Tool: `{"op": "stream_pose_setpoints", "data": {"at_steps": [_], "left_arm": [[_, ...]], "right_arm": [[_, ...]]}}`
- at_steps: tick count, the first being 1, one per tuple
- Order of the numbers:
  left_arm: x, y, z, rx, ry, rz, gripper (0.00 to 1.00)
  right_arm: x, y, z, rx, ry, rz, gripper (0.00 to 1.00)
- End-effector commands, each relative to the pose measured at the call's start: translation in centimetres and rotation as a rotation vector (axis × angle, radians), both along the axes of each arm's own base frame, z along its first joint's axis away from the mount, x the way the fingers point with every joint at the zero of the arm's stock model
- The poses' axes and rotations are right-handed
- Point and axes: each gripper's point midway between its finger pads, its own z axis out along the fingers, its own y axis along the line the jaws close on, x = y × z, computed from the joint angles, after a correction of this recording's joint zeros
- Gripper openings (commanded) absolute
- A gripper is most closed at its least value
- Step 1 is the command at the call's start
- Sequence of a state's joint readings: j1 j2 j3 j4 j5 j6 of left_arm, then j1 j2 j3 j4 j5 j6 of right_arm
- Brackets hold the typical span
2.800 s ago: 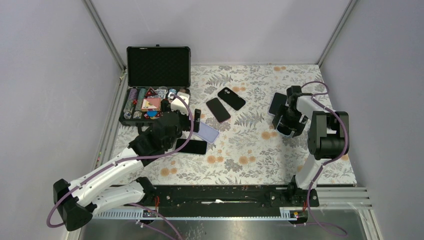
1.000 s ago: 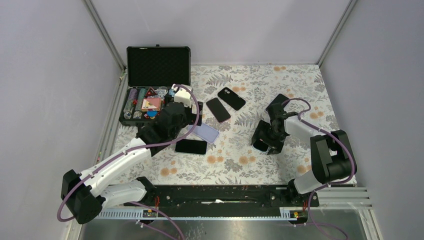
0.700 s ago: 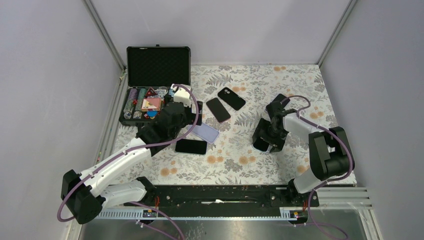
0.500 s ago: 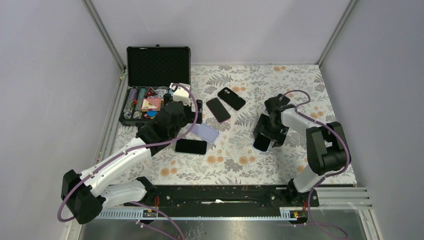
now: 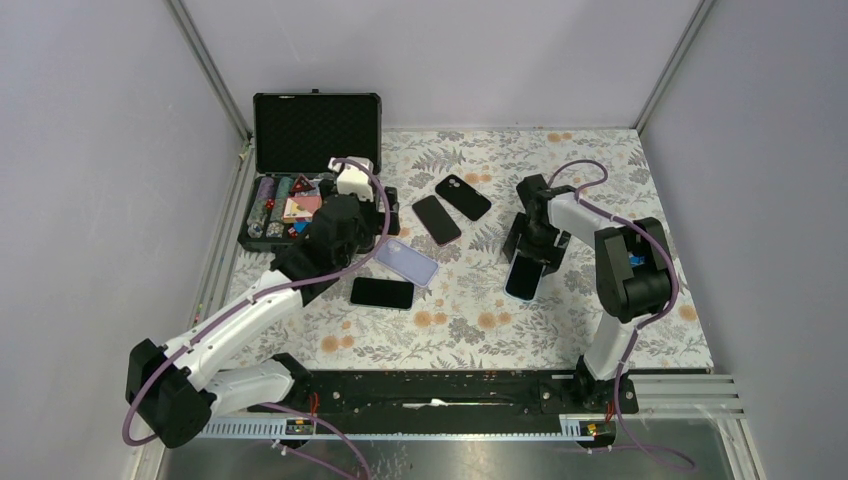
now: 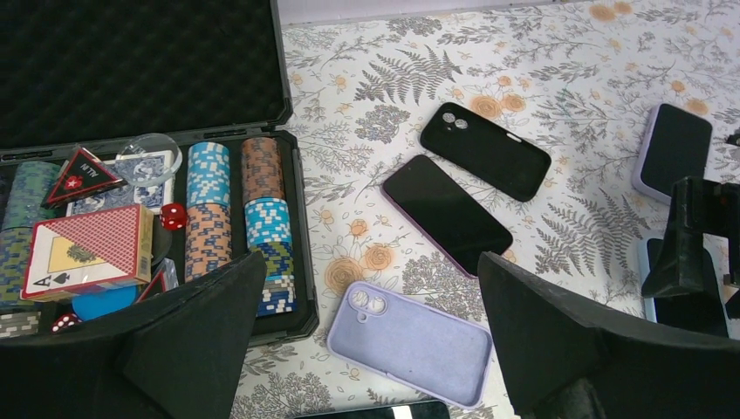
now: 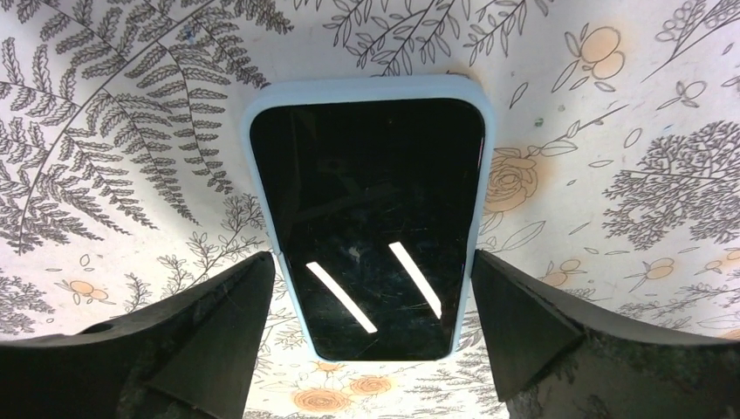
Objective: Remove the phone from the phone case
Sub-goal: Pick up the phone at the center of the board.
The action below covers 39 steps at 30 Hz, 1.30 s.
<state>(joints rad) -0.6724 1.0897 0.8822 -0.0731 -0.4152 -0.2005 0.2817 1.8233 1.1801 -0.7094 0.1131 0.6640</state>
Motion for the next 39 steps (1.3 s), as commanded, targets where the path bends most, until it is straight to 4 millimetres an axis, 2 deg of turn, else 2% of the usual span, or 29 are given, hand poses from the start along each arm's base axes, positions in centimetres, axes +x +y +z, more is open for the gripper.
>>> {"op": "stream_pose_setpoints", "data": {"at_steps": [1,4,9,12,17,18,20,23,25,27,30,35,36,39], "left_arm": [[0.7,0.1,3.5,-0.068,-0.090,-0.008,0.99],[0.5,0.7,3.4,-0.063,-0.096,0.000,0.99],[-0.1,1.6,3.0,-0.069,-0.098,0.010,0.99],[-0.4,2.1,2.8,-0.074,-0.098,0.014,0.99],[-1.1,2.4,2.7,-0.093,-0.097,0.011,0.99],[-1.2,2.5,2.7,-0.098,-0.099,0.009,0.99],[-1.4,2.5,2.7,-0.107,-0.097,0.008,0.99],[-1.4,2.4,2.4,-0.124,-0.078,0.011,0.99],[-1.4,2.1,2.1,-0.147,-0.053,0.003,0.99],[-1.6,1.3,2.2,-0.181,-0.046,-0.038,0.99],[-2.0,0.4,2.4,-0.224,-0.044,-0.087,0.99],[-3.4,-1.6,1.5,-0.247,0.046,-0.202,0.97],[-3.7,-2.1,1.2,-0.254,0.067,-0.227,0.96],[-4.5,-3.4,1.2,-0.296,0.100,-0.294,0.95]], "right_arm": [[-0.3,1.7,0.5,0.053,0.017,-0.011,0.85],[-1.4,2.9,-0.1,0.077,0.046,-0.028,0.81],[-3.1,2.6,-0.7,0.042,0.043,-0.082,0.89],[-2.9,2.3,-0.7,0.018,0.042,-0.090,0.99],[-1.9,3.1,-1.1,0.038,0.045,-0.090,1.00],[-1.8,3.2,-1.3,0.043,0.052,-0.090,0.98],[-1.7,3.4,-1.5,0.047,0.059,-0.092,0.88],[-1.3,4.5,-1.9,0.114,0.040,-0.098,0.63],[-1.3,6.0,-1.4,0.213,0.000,-0.124,0.52],[-1.0,7.1,-0.5,0.288,-0.035,-0.132,0.49],[-0.7,9.3,2.3,0.435,-0.070,-0.127,0.49],[0.5,14.1,8.0,0.790,-0.176,-0.093,0.48],[1.2,15.2,9.6,0.876,-0.226,-0.068,0.47],[1.8,16.9,13.1,1.059,-0.324,-0.010,0.47]]}}
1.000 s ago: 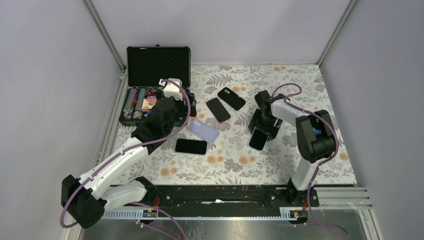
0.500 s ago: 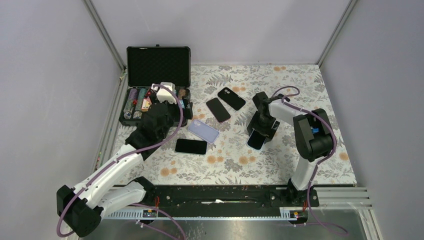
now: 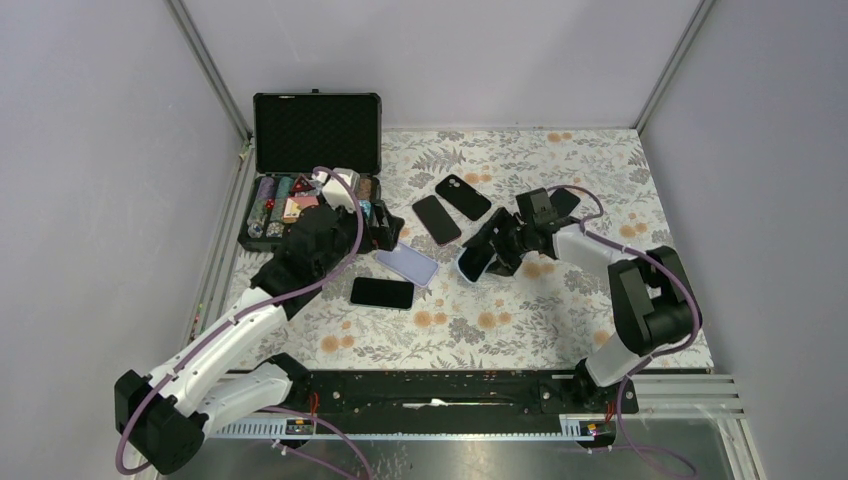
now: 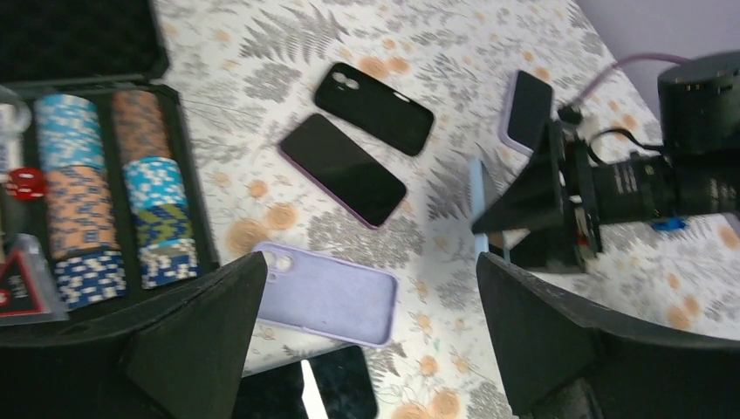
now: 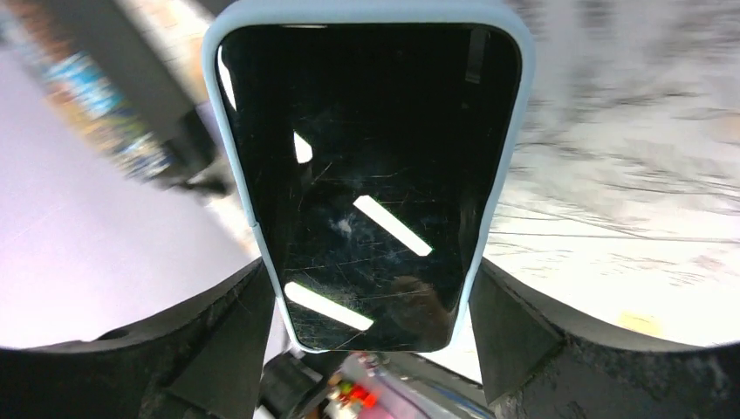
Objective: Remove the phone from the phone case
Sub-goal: Pick up the phone at the center of the board, then adjust the phone.
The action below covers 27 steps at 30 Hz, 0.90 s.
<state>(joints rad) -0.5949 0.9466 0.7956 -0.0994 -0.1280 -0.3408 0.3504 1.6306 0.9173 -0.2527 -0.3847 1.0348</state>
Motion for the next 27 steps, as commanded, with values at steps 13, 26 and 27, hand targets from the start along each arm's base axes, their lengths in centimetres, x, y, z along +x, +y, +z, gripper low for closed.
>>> {"op": "stream_pose_setpoints", "data": {"at_steps": [13,26,27], "left_arm": [[-4.4,-7.2,2.6,-0.241,-0.008,-0.395,0.94],[-3.5,-12.0,2.0,-0.348,0.089,-0.474,0.74],[-3.4,-12.2,2.1,-0.351,0.094,-0.478,0.72]], "right_arm": [[2.8,6.2,18.4,0.730,-0.382,-0.034,0.49],[1.2,6.3,19.4,0.639,-0.288,-0.083,0.50],[1.1,6.3,19.3,0.631,-0.281,-0.086,0.50]]}}
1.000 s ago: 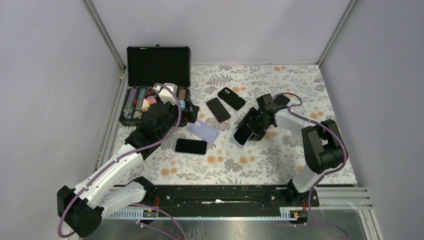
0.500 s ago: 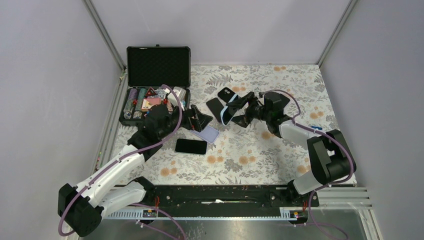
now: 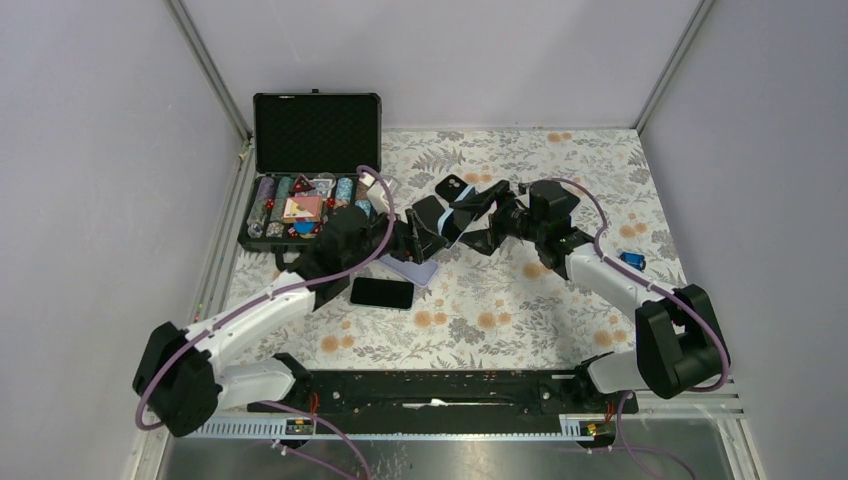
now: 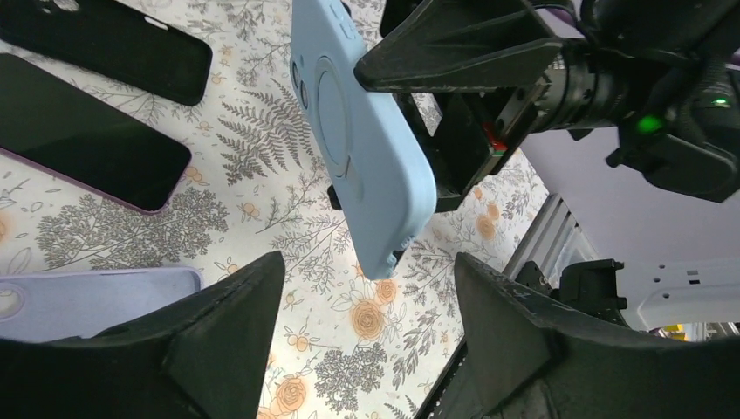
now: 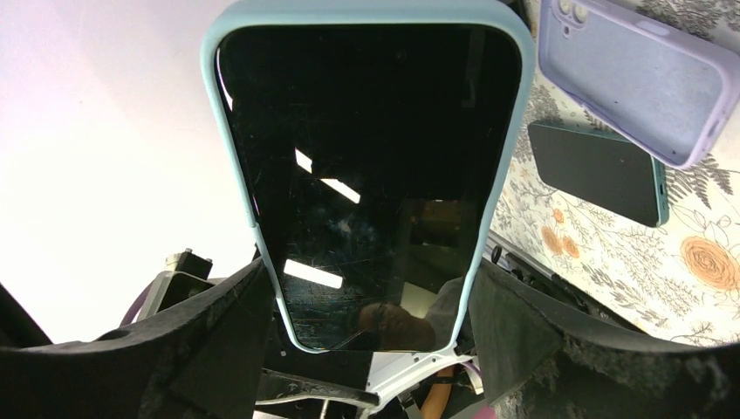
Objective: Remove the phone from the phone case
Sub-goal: Adjust the phone.
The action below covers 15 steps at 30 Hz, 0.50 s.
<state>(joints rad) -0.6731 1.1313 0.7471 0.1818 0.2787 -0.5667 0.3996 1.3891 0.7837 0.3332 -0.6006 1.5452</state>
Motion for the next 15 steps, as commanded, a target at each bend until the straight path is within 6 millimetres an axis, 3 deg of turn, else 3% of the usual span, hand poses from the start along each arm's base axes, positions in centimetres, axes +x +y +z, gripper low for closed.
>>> {"op": "stream_pose_setpoints", "data": {"at_steps": [1,5,10,15], "left_arm": [[0.6,-1.9,3.8,-0.102,-0.051,-0.040,0.69],[1.0,-2.7,4.1,-0.140,-0.031,-0.041,0.65],[1.8,-4.0,4.6,-0.163,0.001,-0.050,0.45],[2.3,-4.8,3.0,-0.087,0.066,-0.029,0.41]], "right_arm": [[-0.2,0.2,3.8,0.015,-0.047,-0.007,0.50],[-0.4,0.3,3.2,-0.011,-0.020,-0.008,0.50],[-0.2,0.2,2.0,-0.039,0.011,-0.015,0.52],[0.3,0.1,2.3,-0.054,0.002,-0.031,0.52]]}}
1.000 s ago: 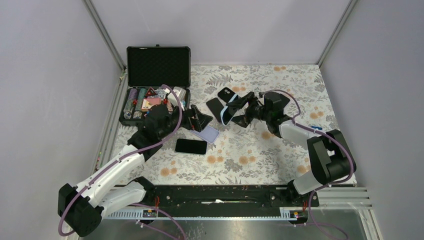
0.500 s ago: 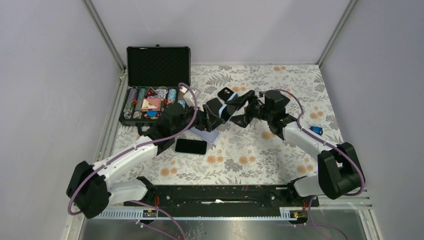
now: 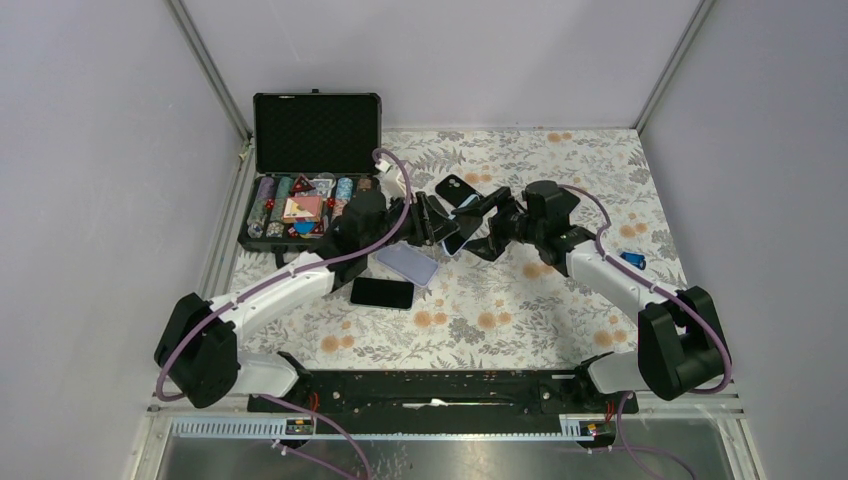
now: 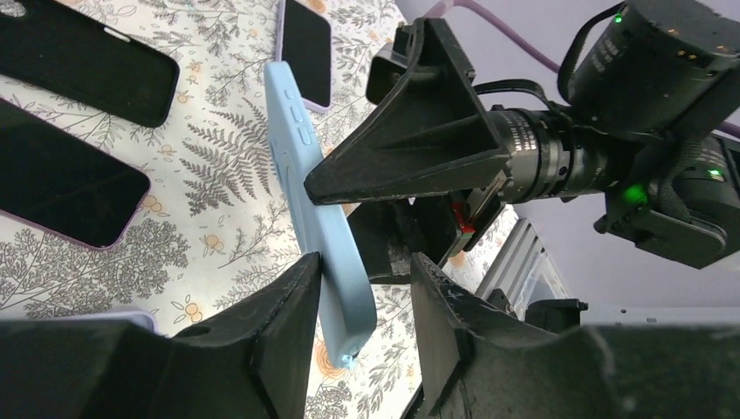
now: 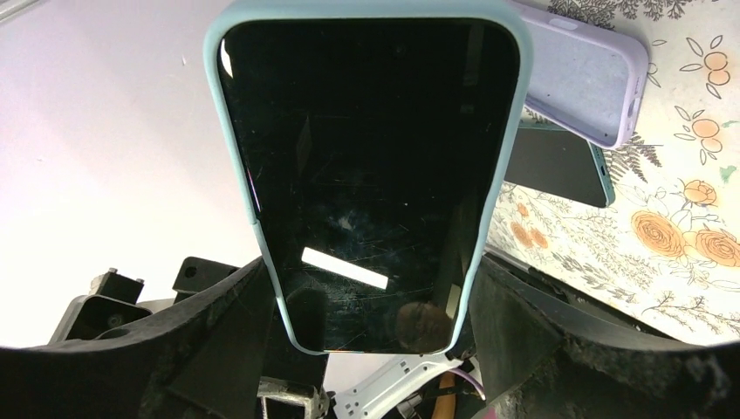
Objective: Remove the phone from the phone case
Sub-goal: Adjust the phone.
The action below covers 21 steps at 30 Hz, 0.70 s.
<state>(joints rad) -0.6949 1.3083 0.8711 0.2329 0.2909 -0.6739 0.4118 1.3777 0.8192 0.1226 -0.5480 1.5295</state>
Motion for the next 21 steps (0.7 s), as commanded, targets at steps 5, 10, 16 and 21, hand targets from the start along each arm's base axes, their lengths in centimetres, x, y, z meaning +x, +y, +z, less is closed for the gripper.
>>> {"op": "stream_pose_setpoints", "data": {"at_steps": [5,10,16,21], "left_arm": [[0.0,-1.5,1.6,-0.013,0.016,0.000,0.44],[-0.5,-1.8,1.0,0.009,0.025,-0.011,0.46],[-0.4,-1.8,0.6,0.025,0.029,-0.004,0.23],[-0.2,-1.7,0.8,0.044,0.002,-0.007,0.00]], "right_arm": [[1.6,0.3,4.5,0.012,-0.130,-0.030,0.53],[1.9,0.4,4.8,0.028,-0.133,-0.038,0.53],[2.0,0.1,5.8,0.012,-0.197,-0.044,0.58],[1.9,-0.1,7.0,-0.006,-0.255,-0.039,0.62]]}}
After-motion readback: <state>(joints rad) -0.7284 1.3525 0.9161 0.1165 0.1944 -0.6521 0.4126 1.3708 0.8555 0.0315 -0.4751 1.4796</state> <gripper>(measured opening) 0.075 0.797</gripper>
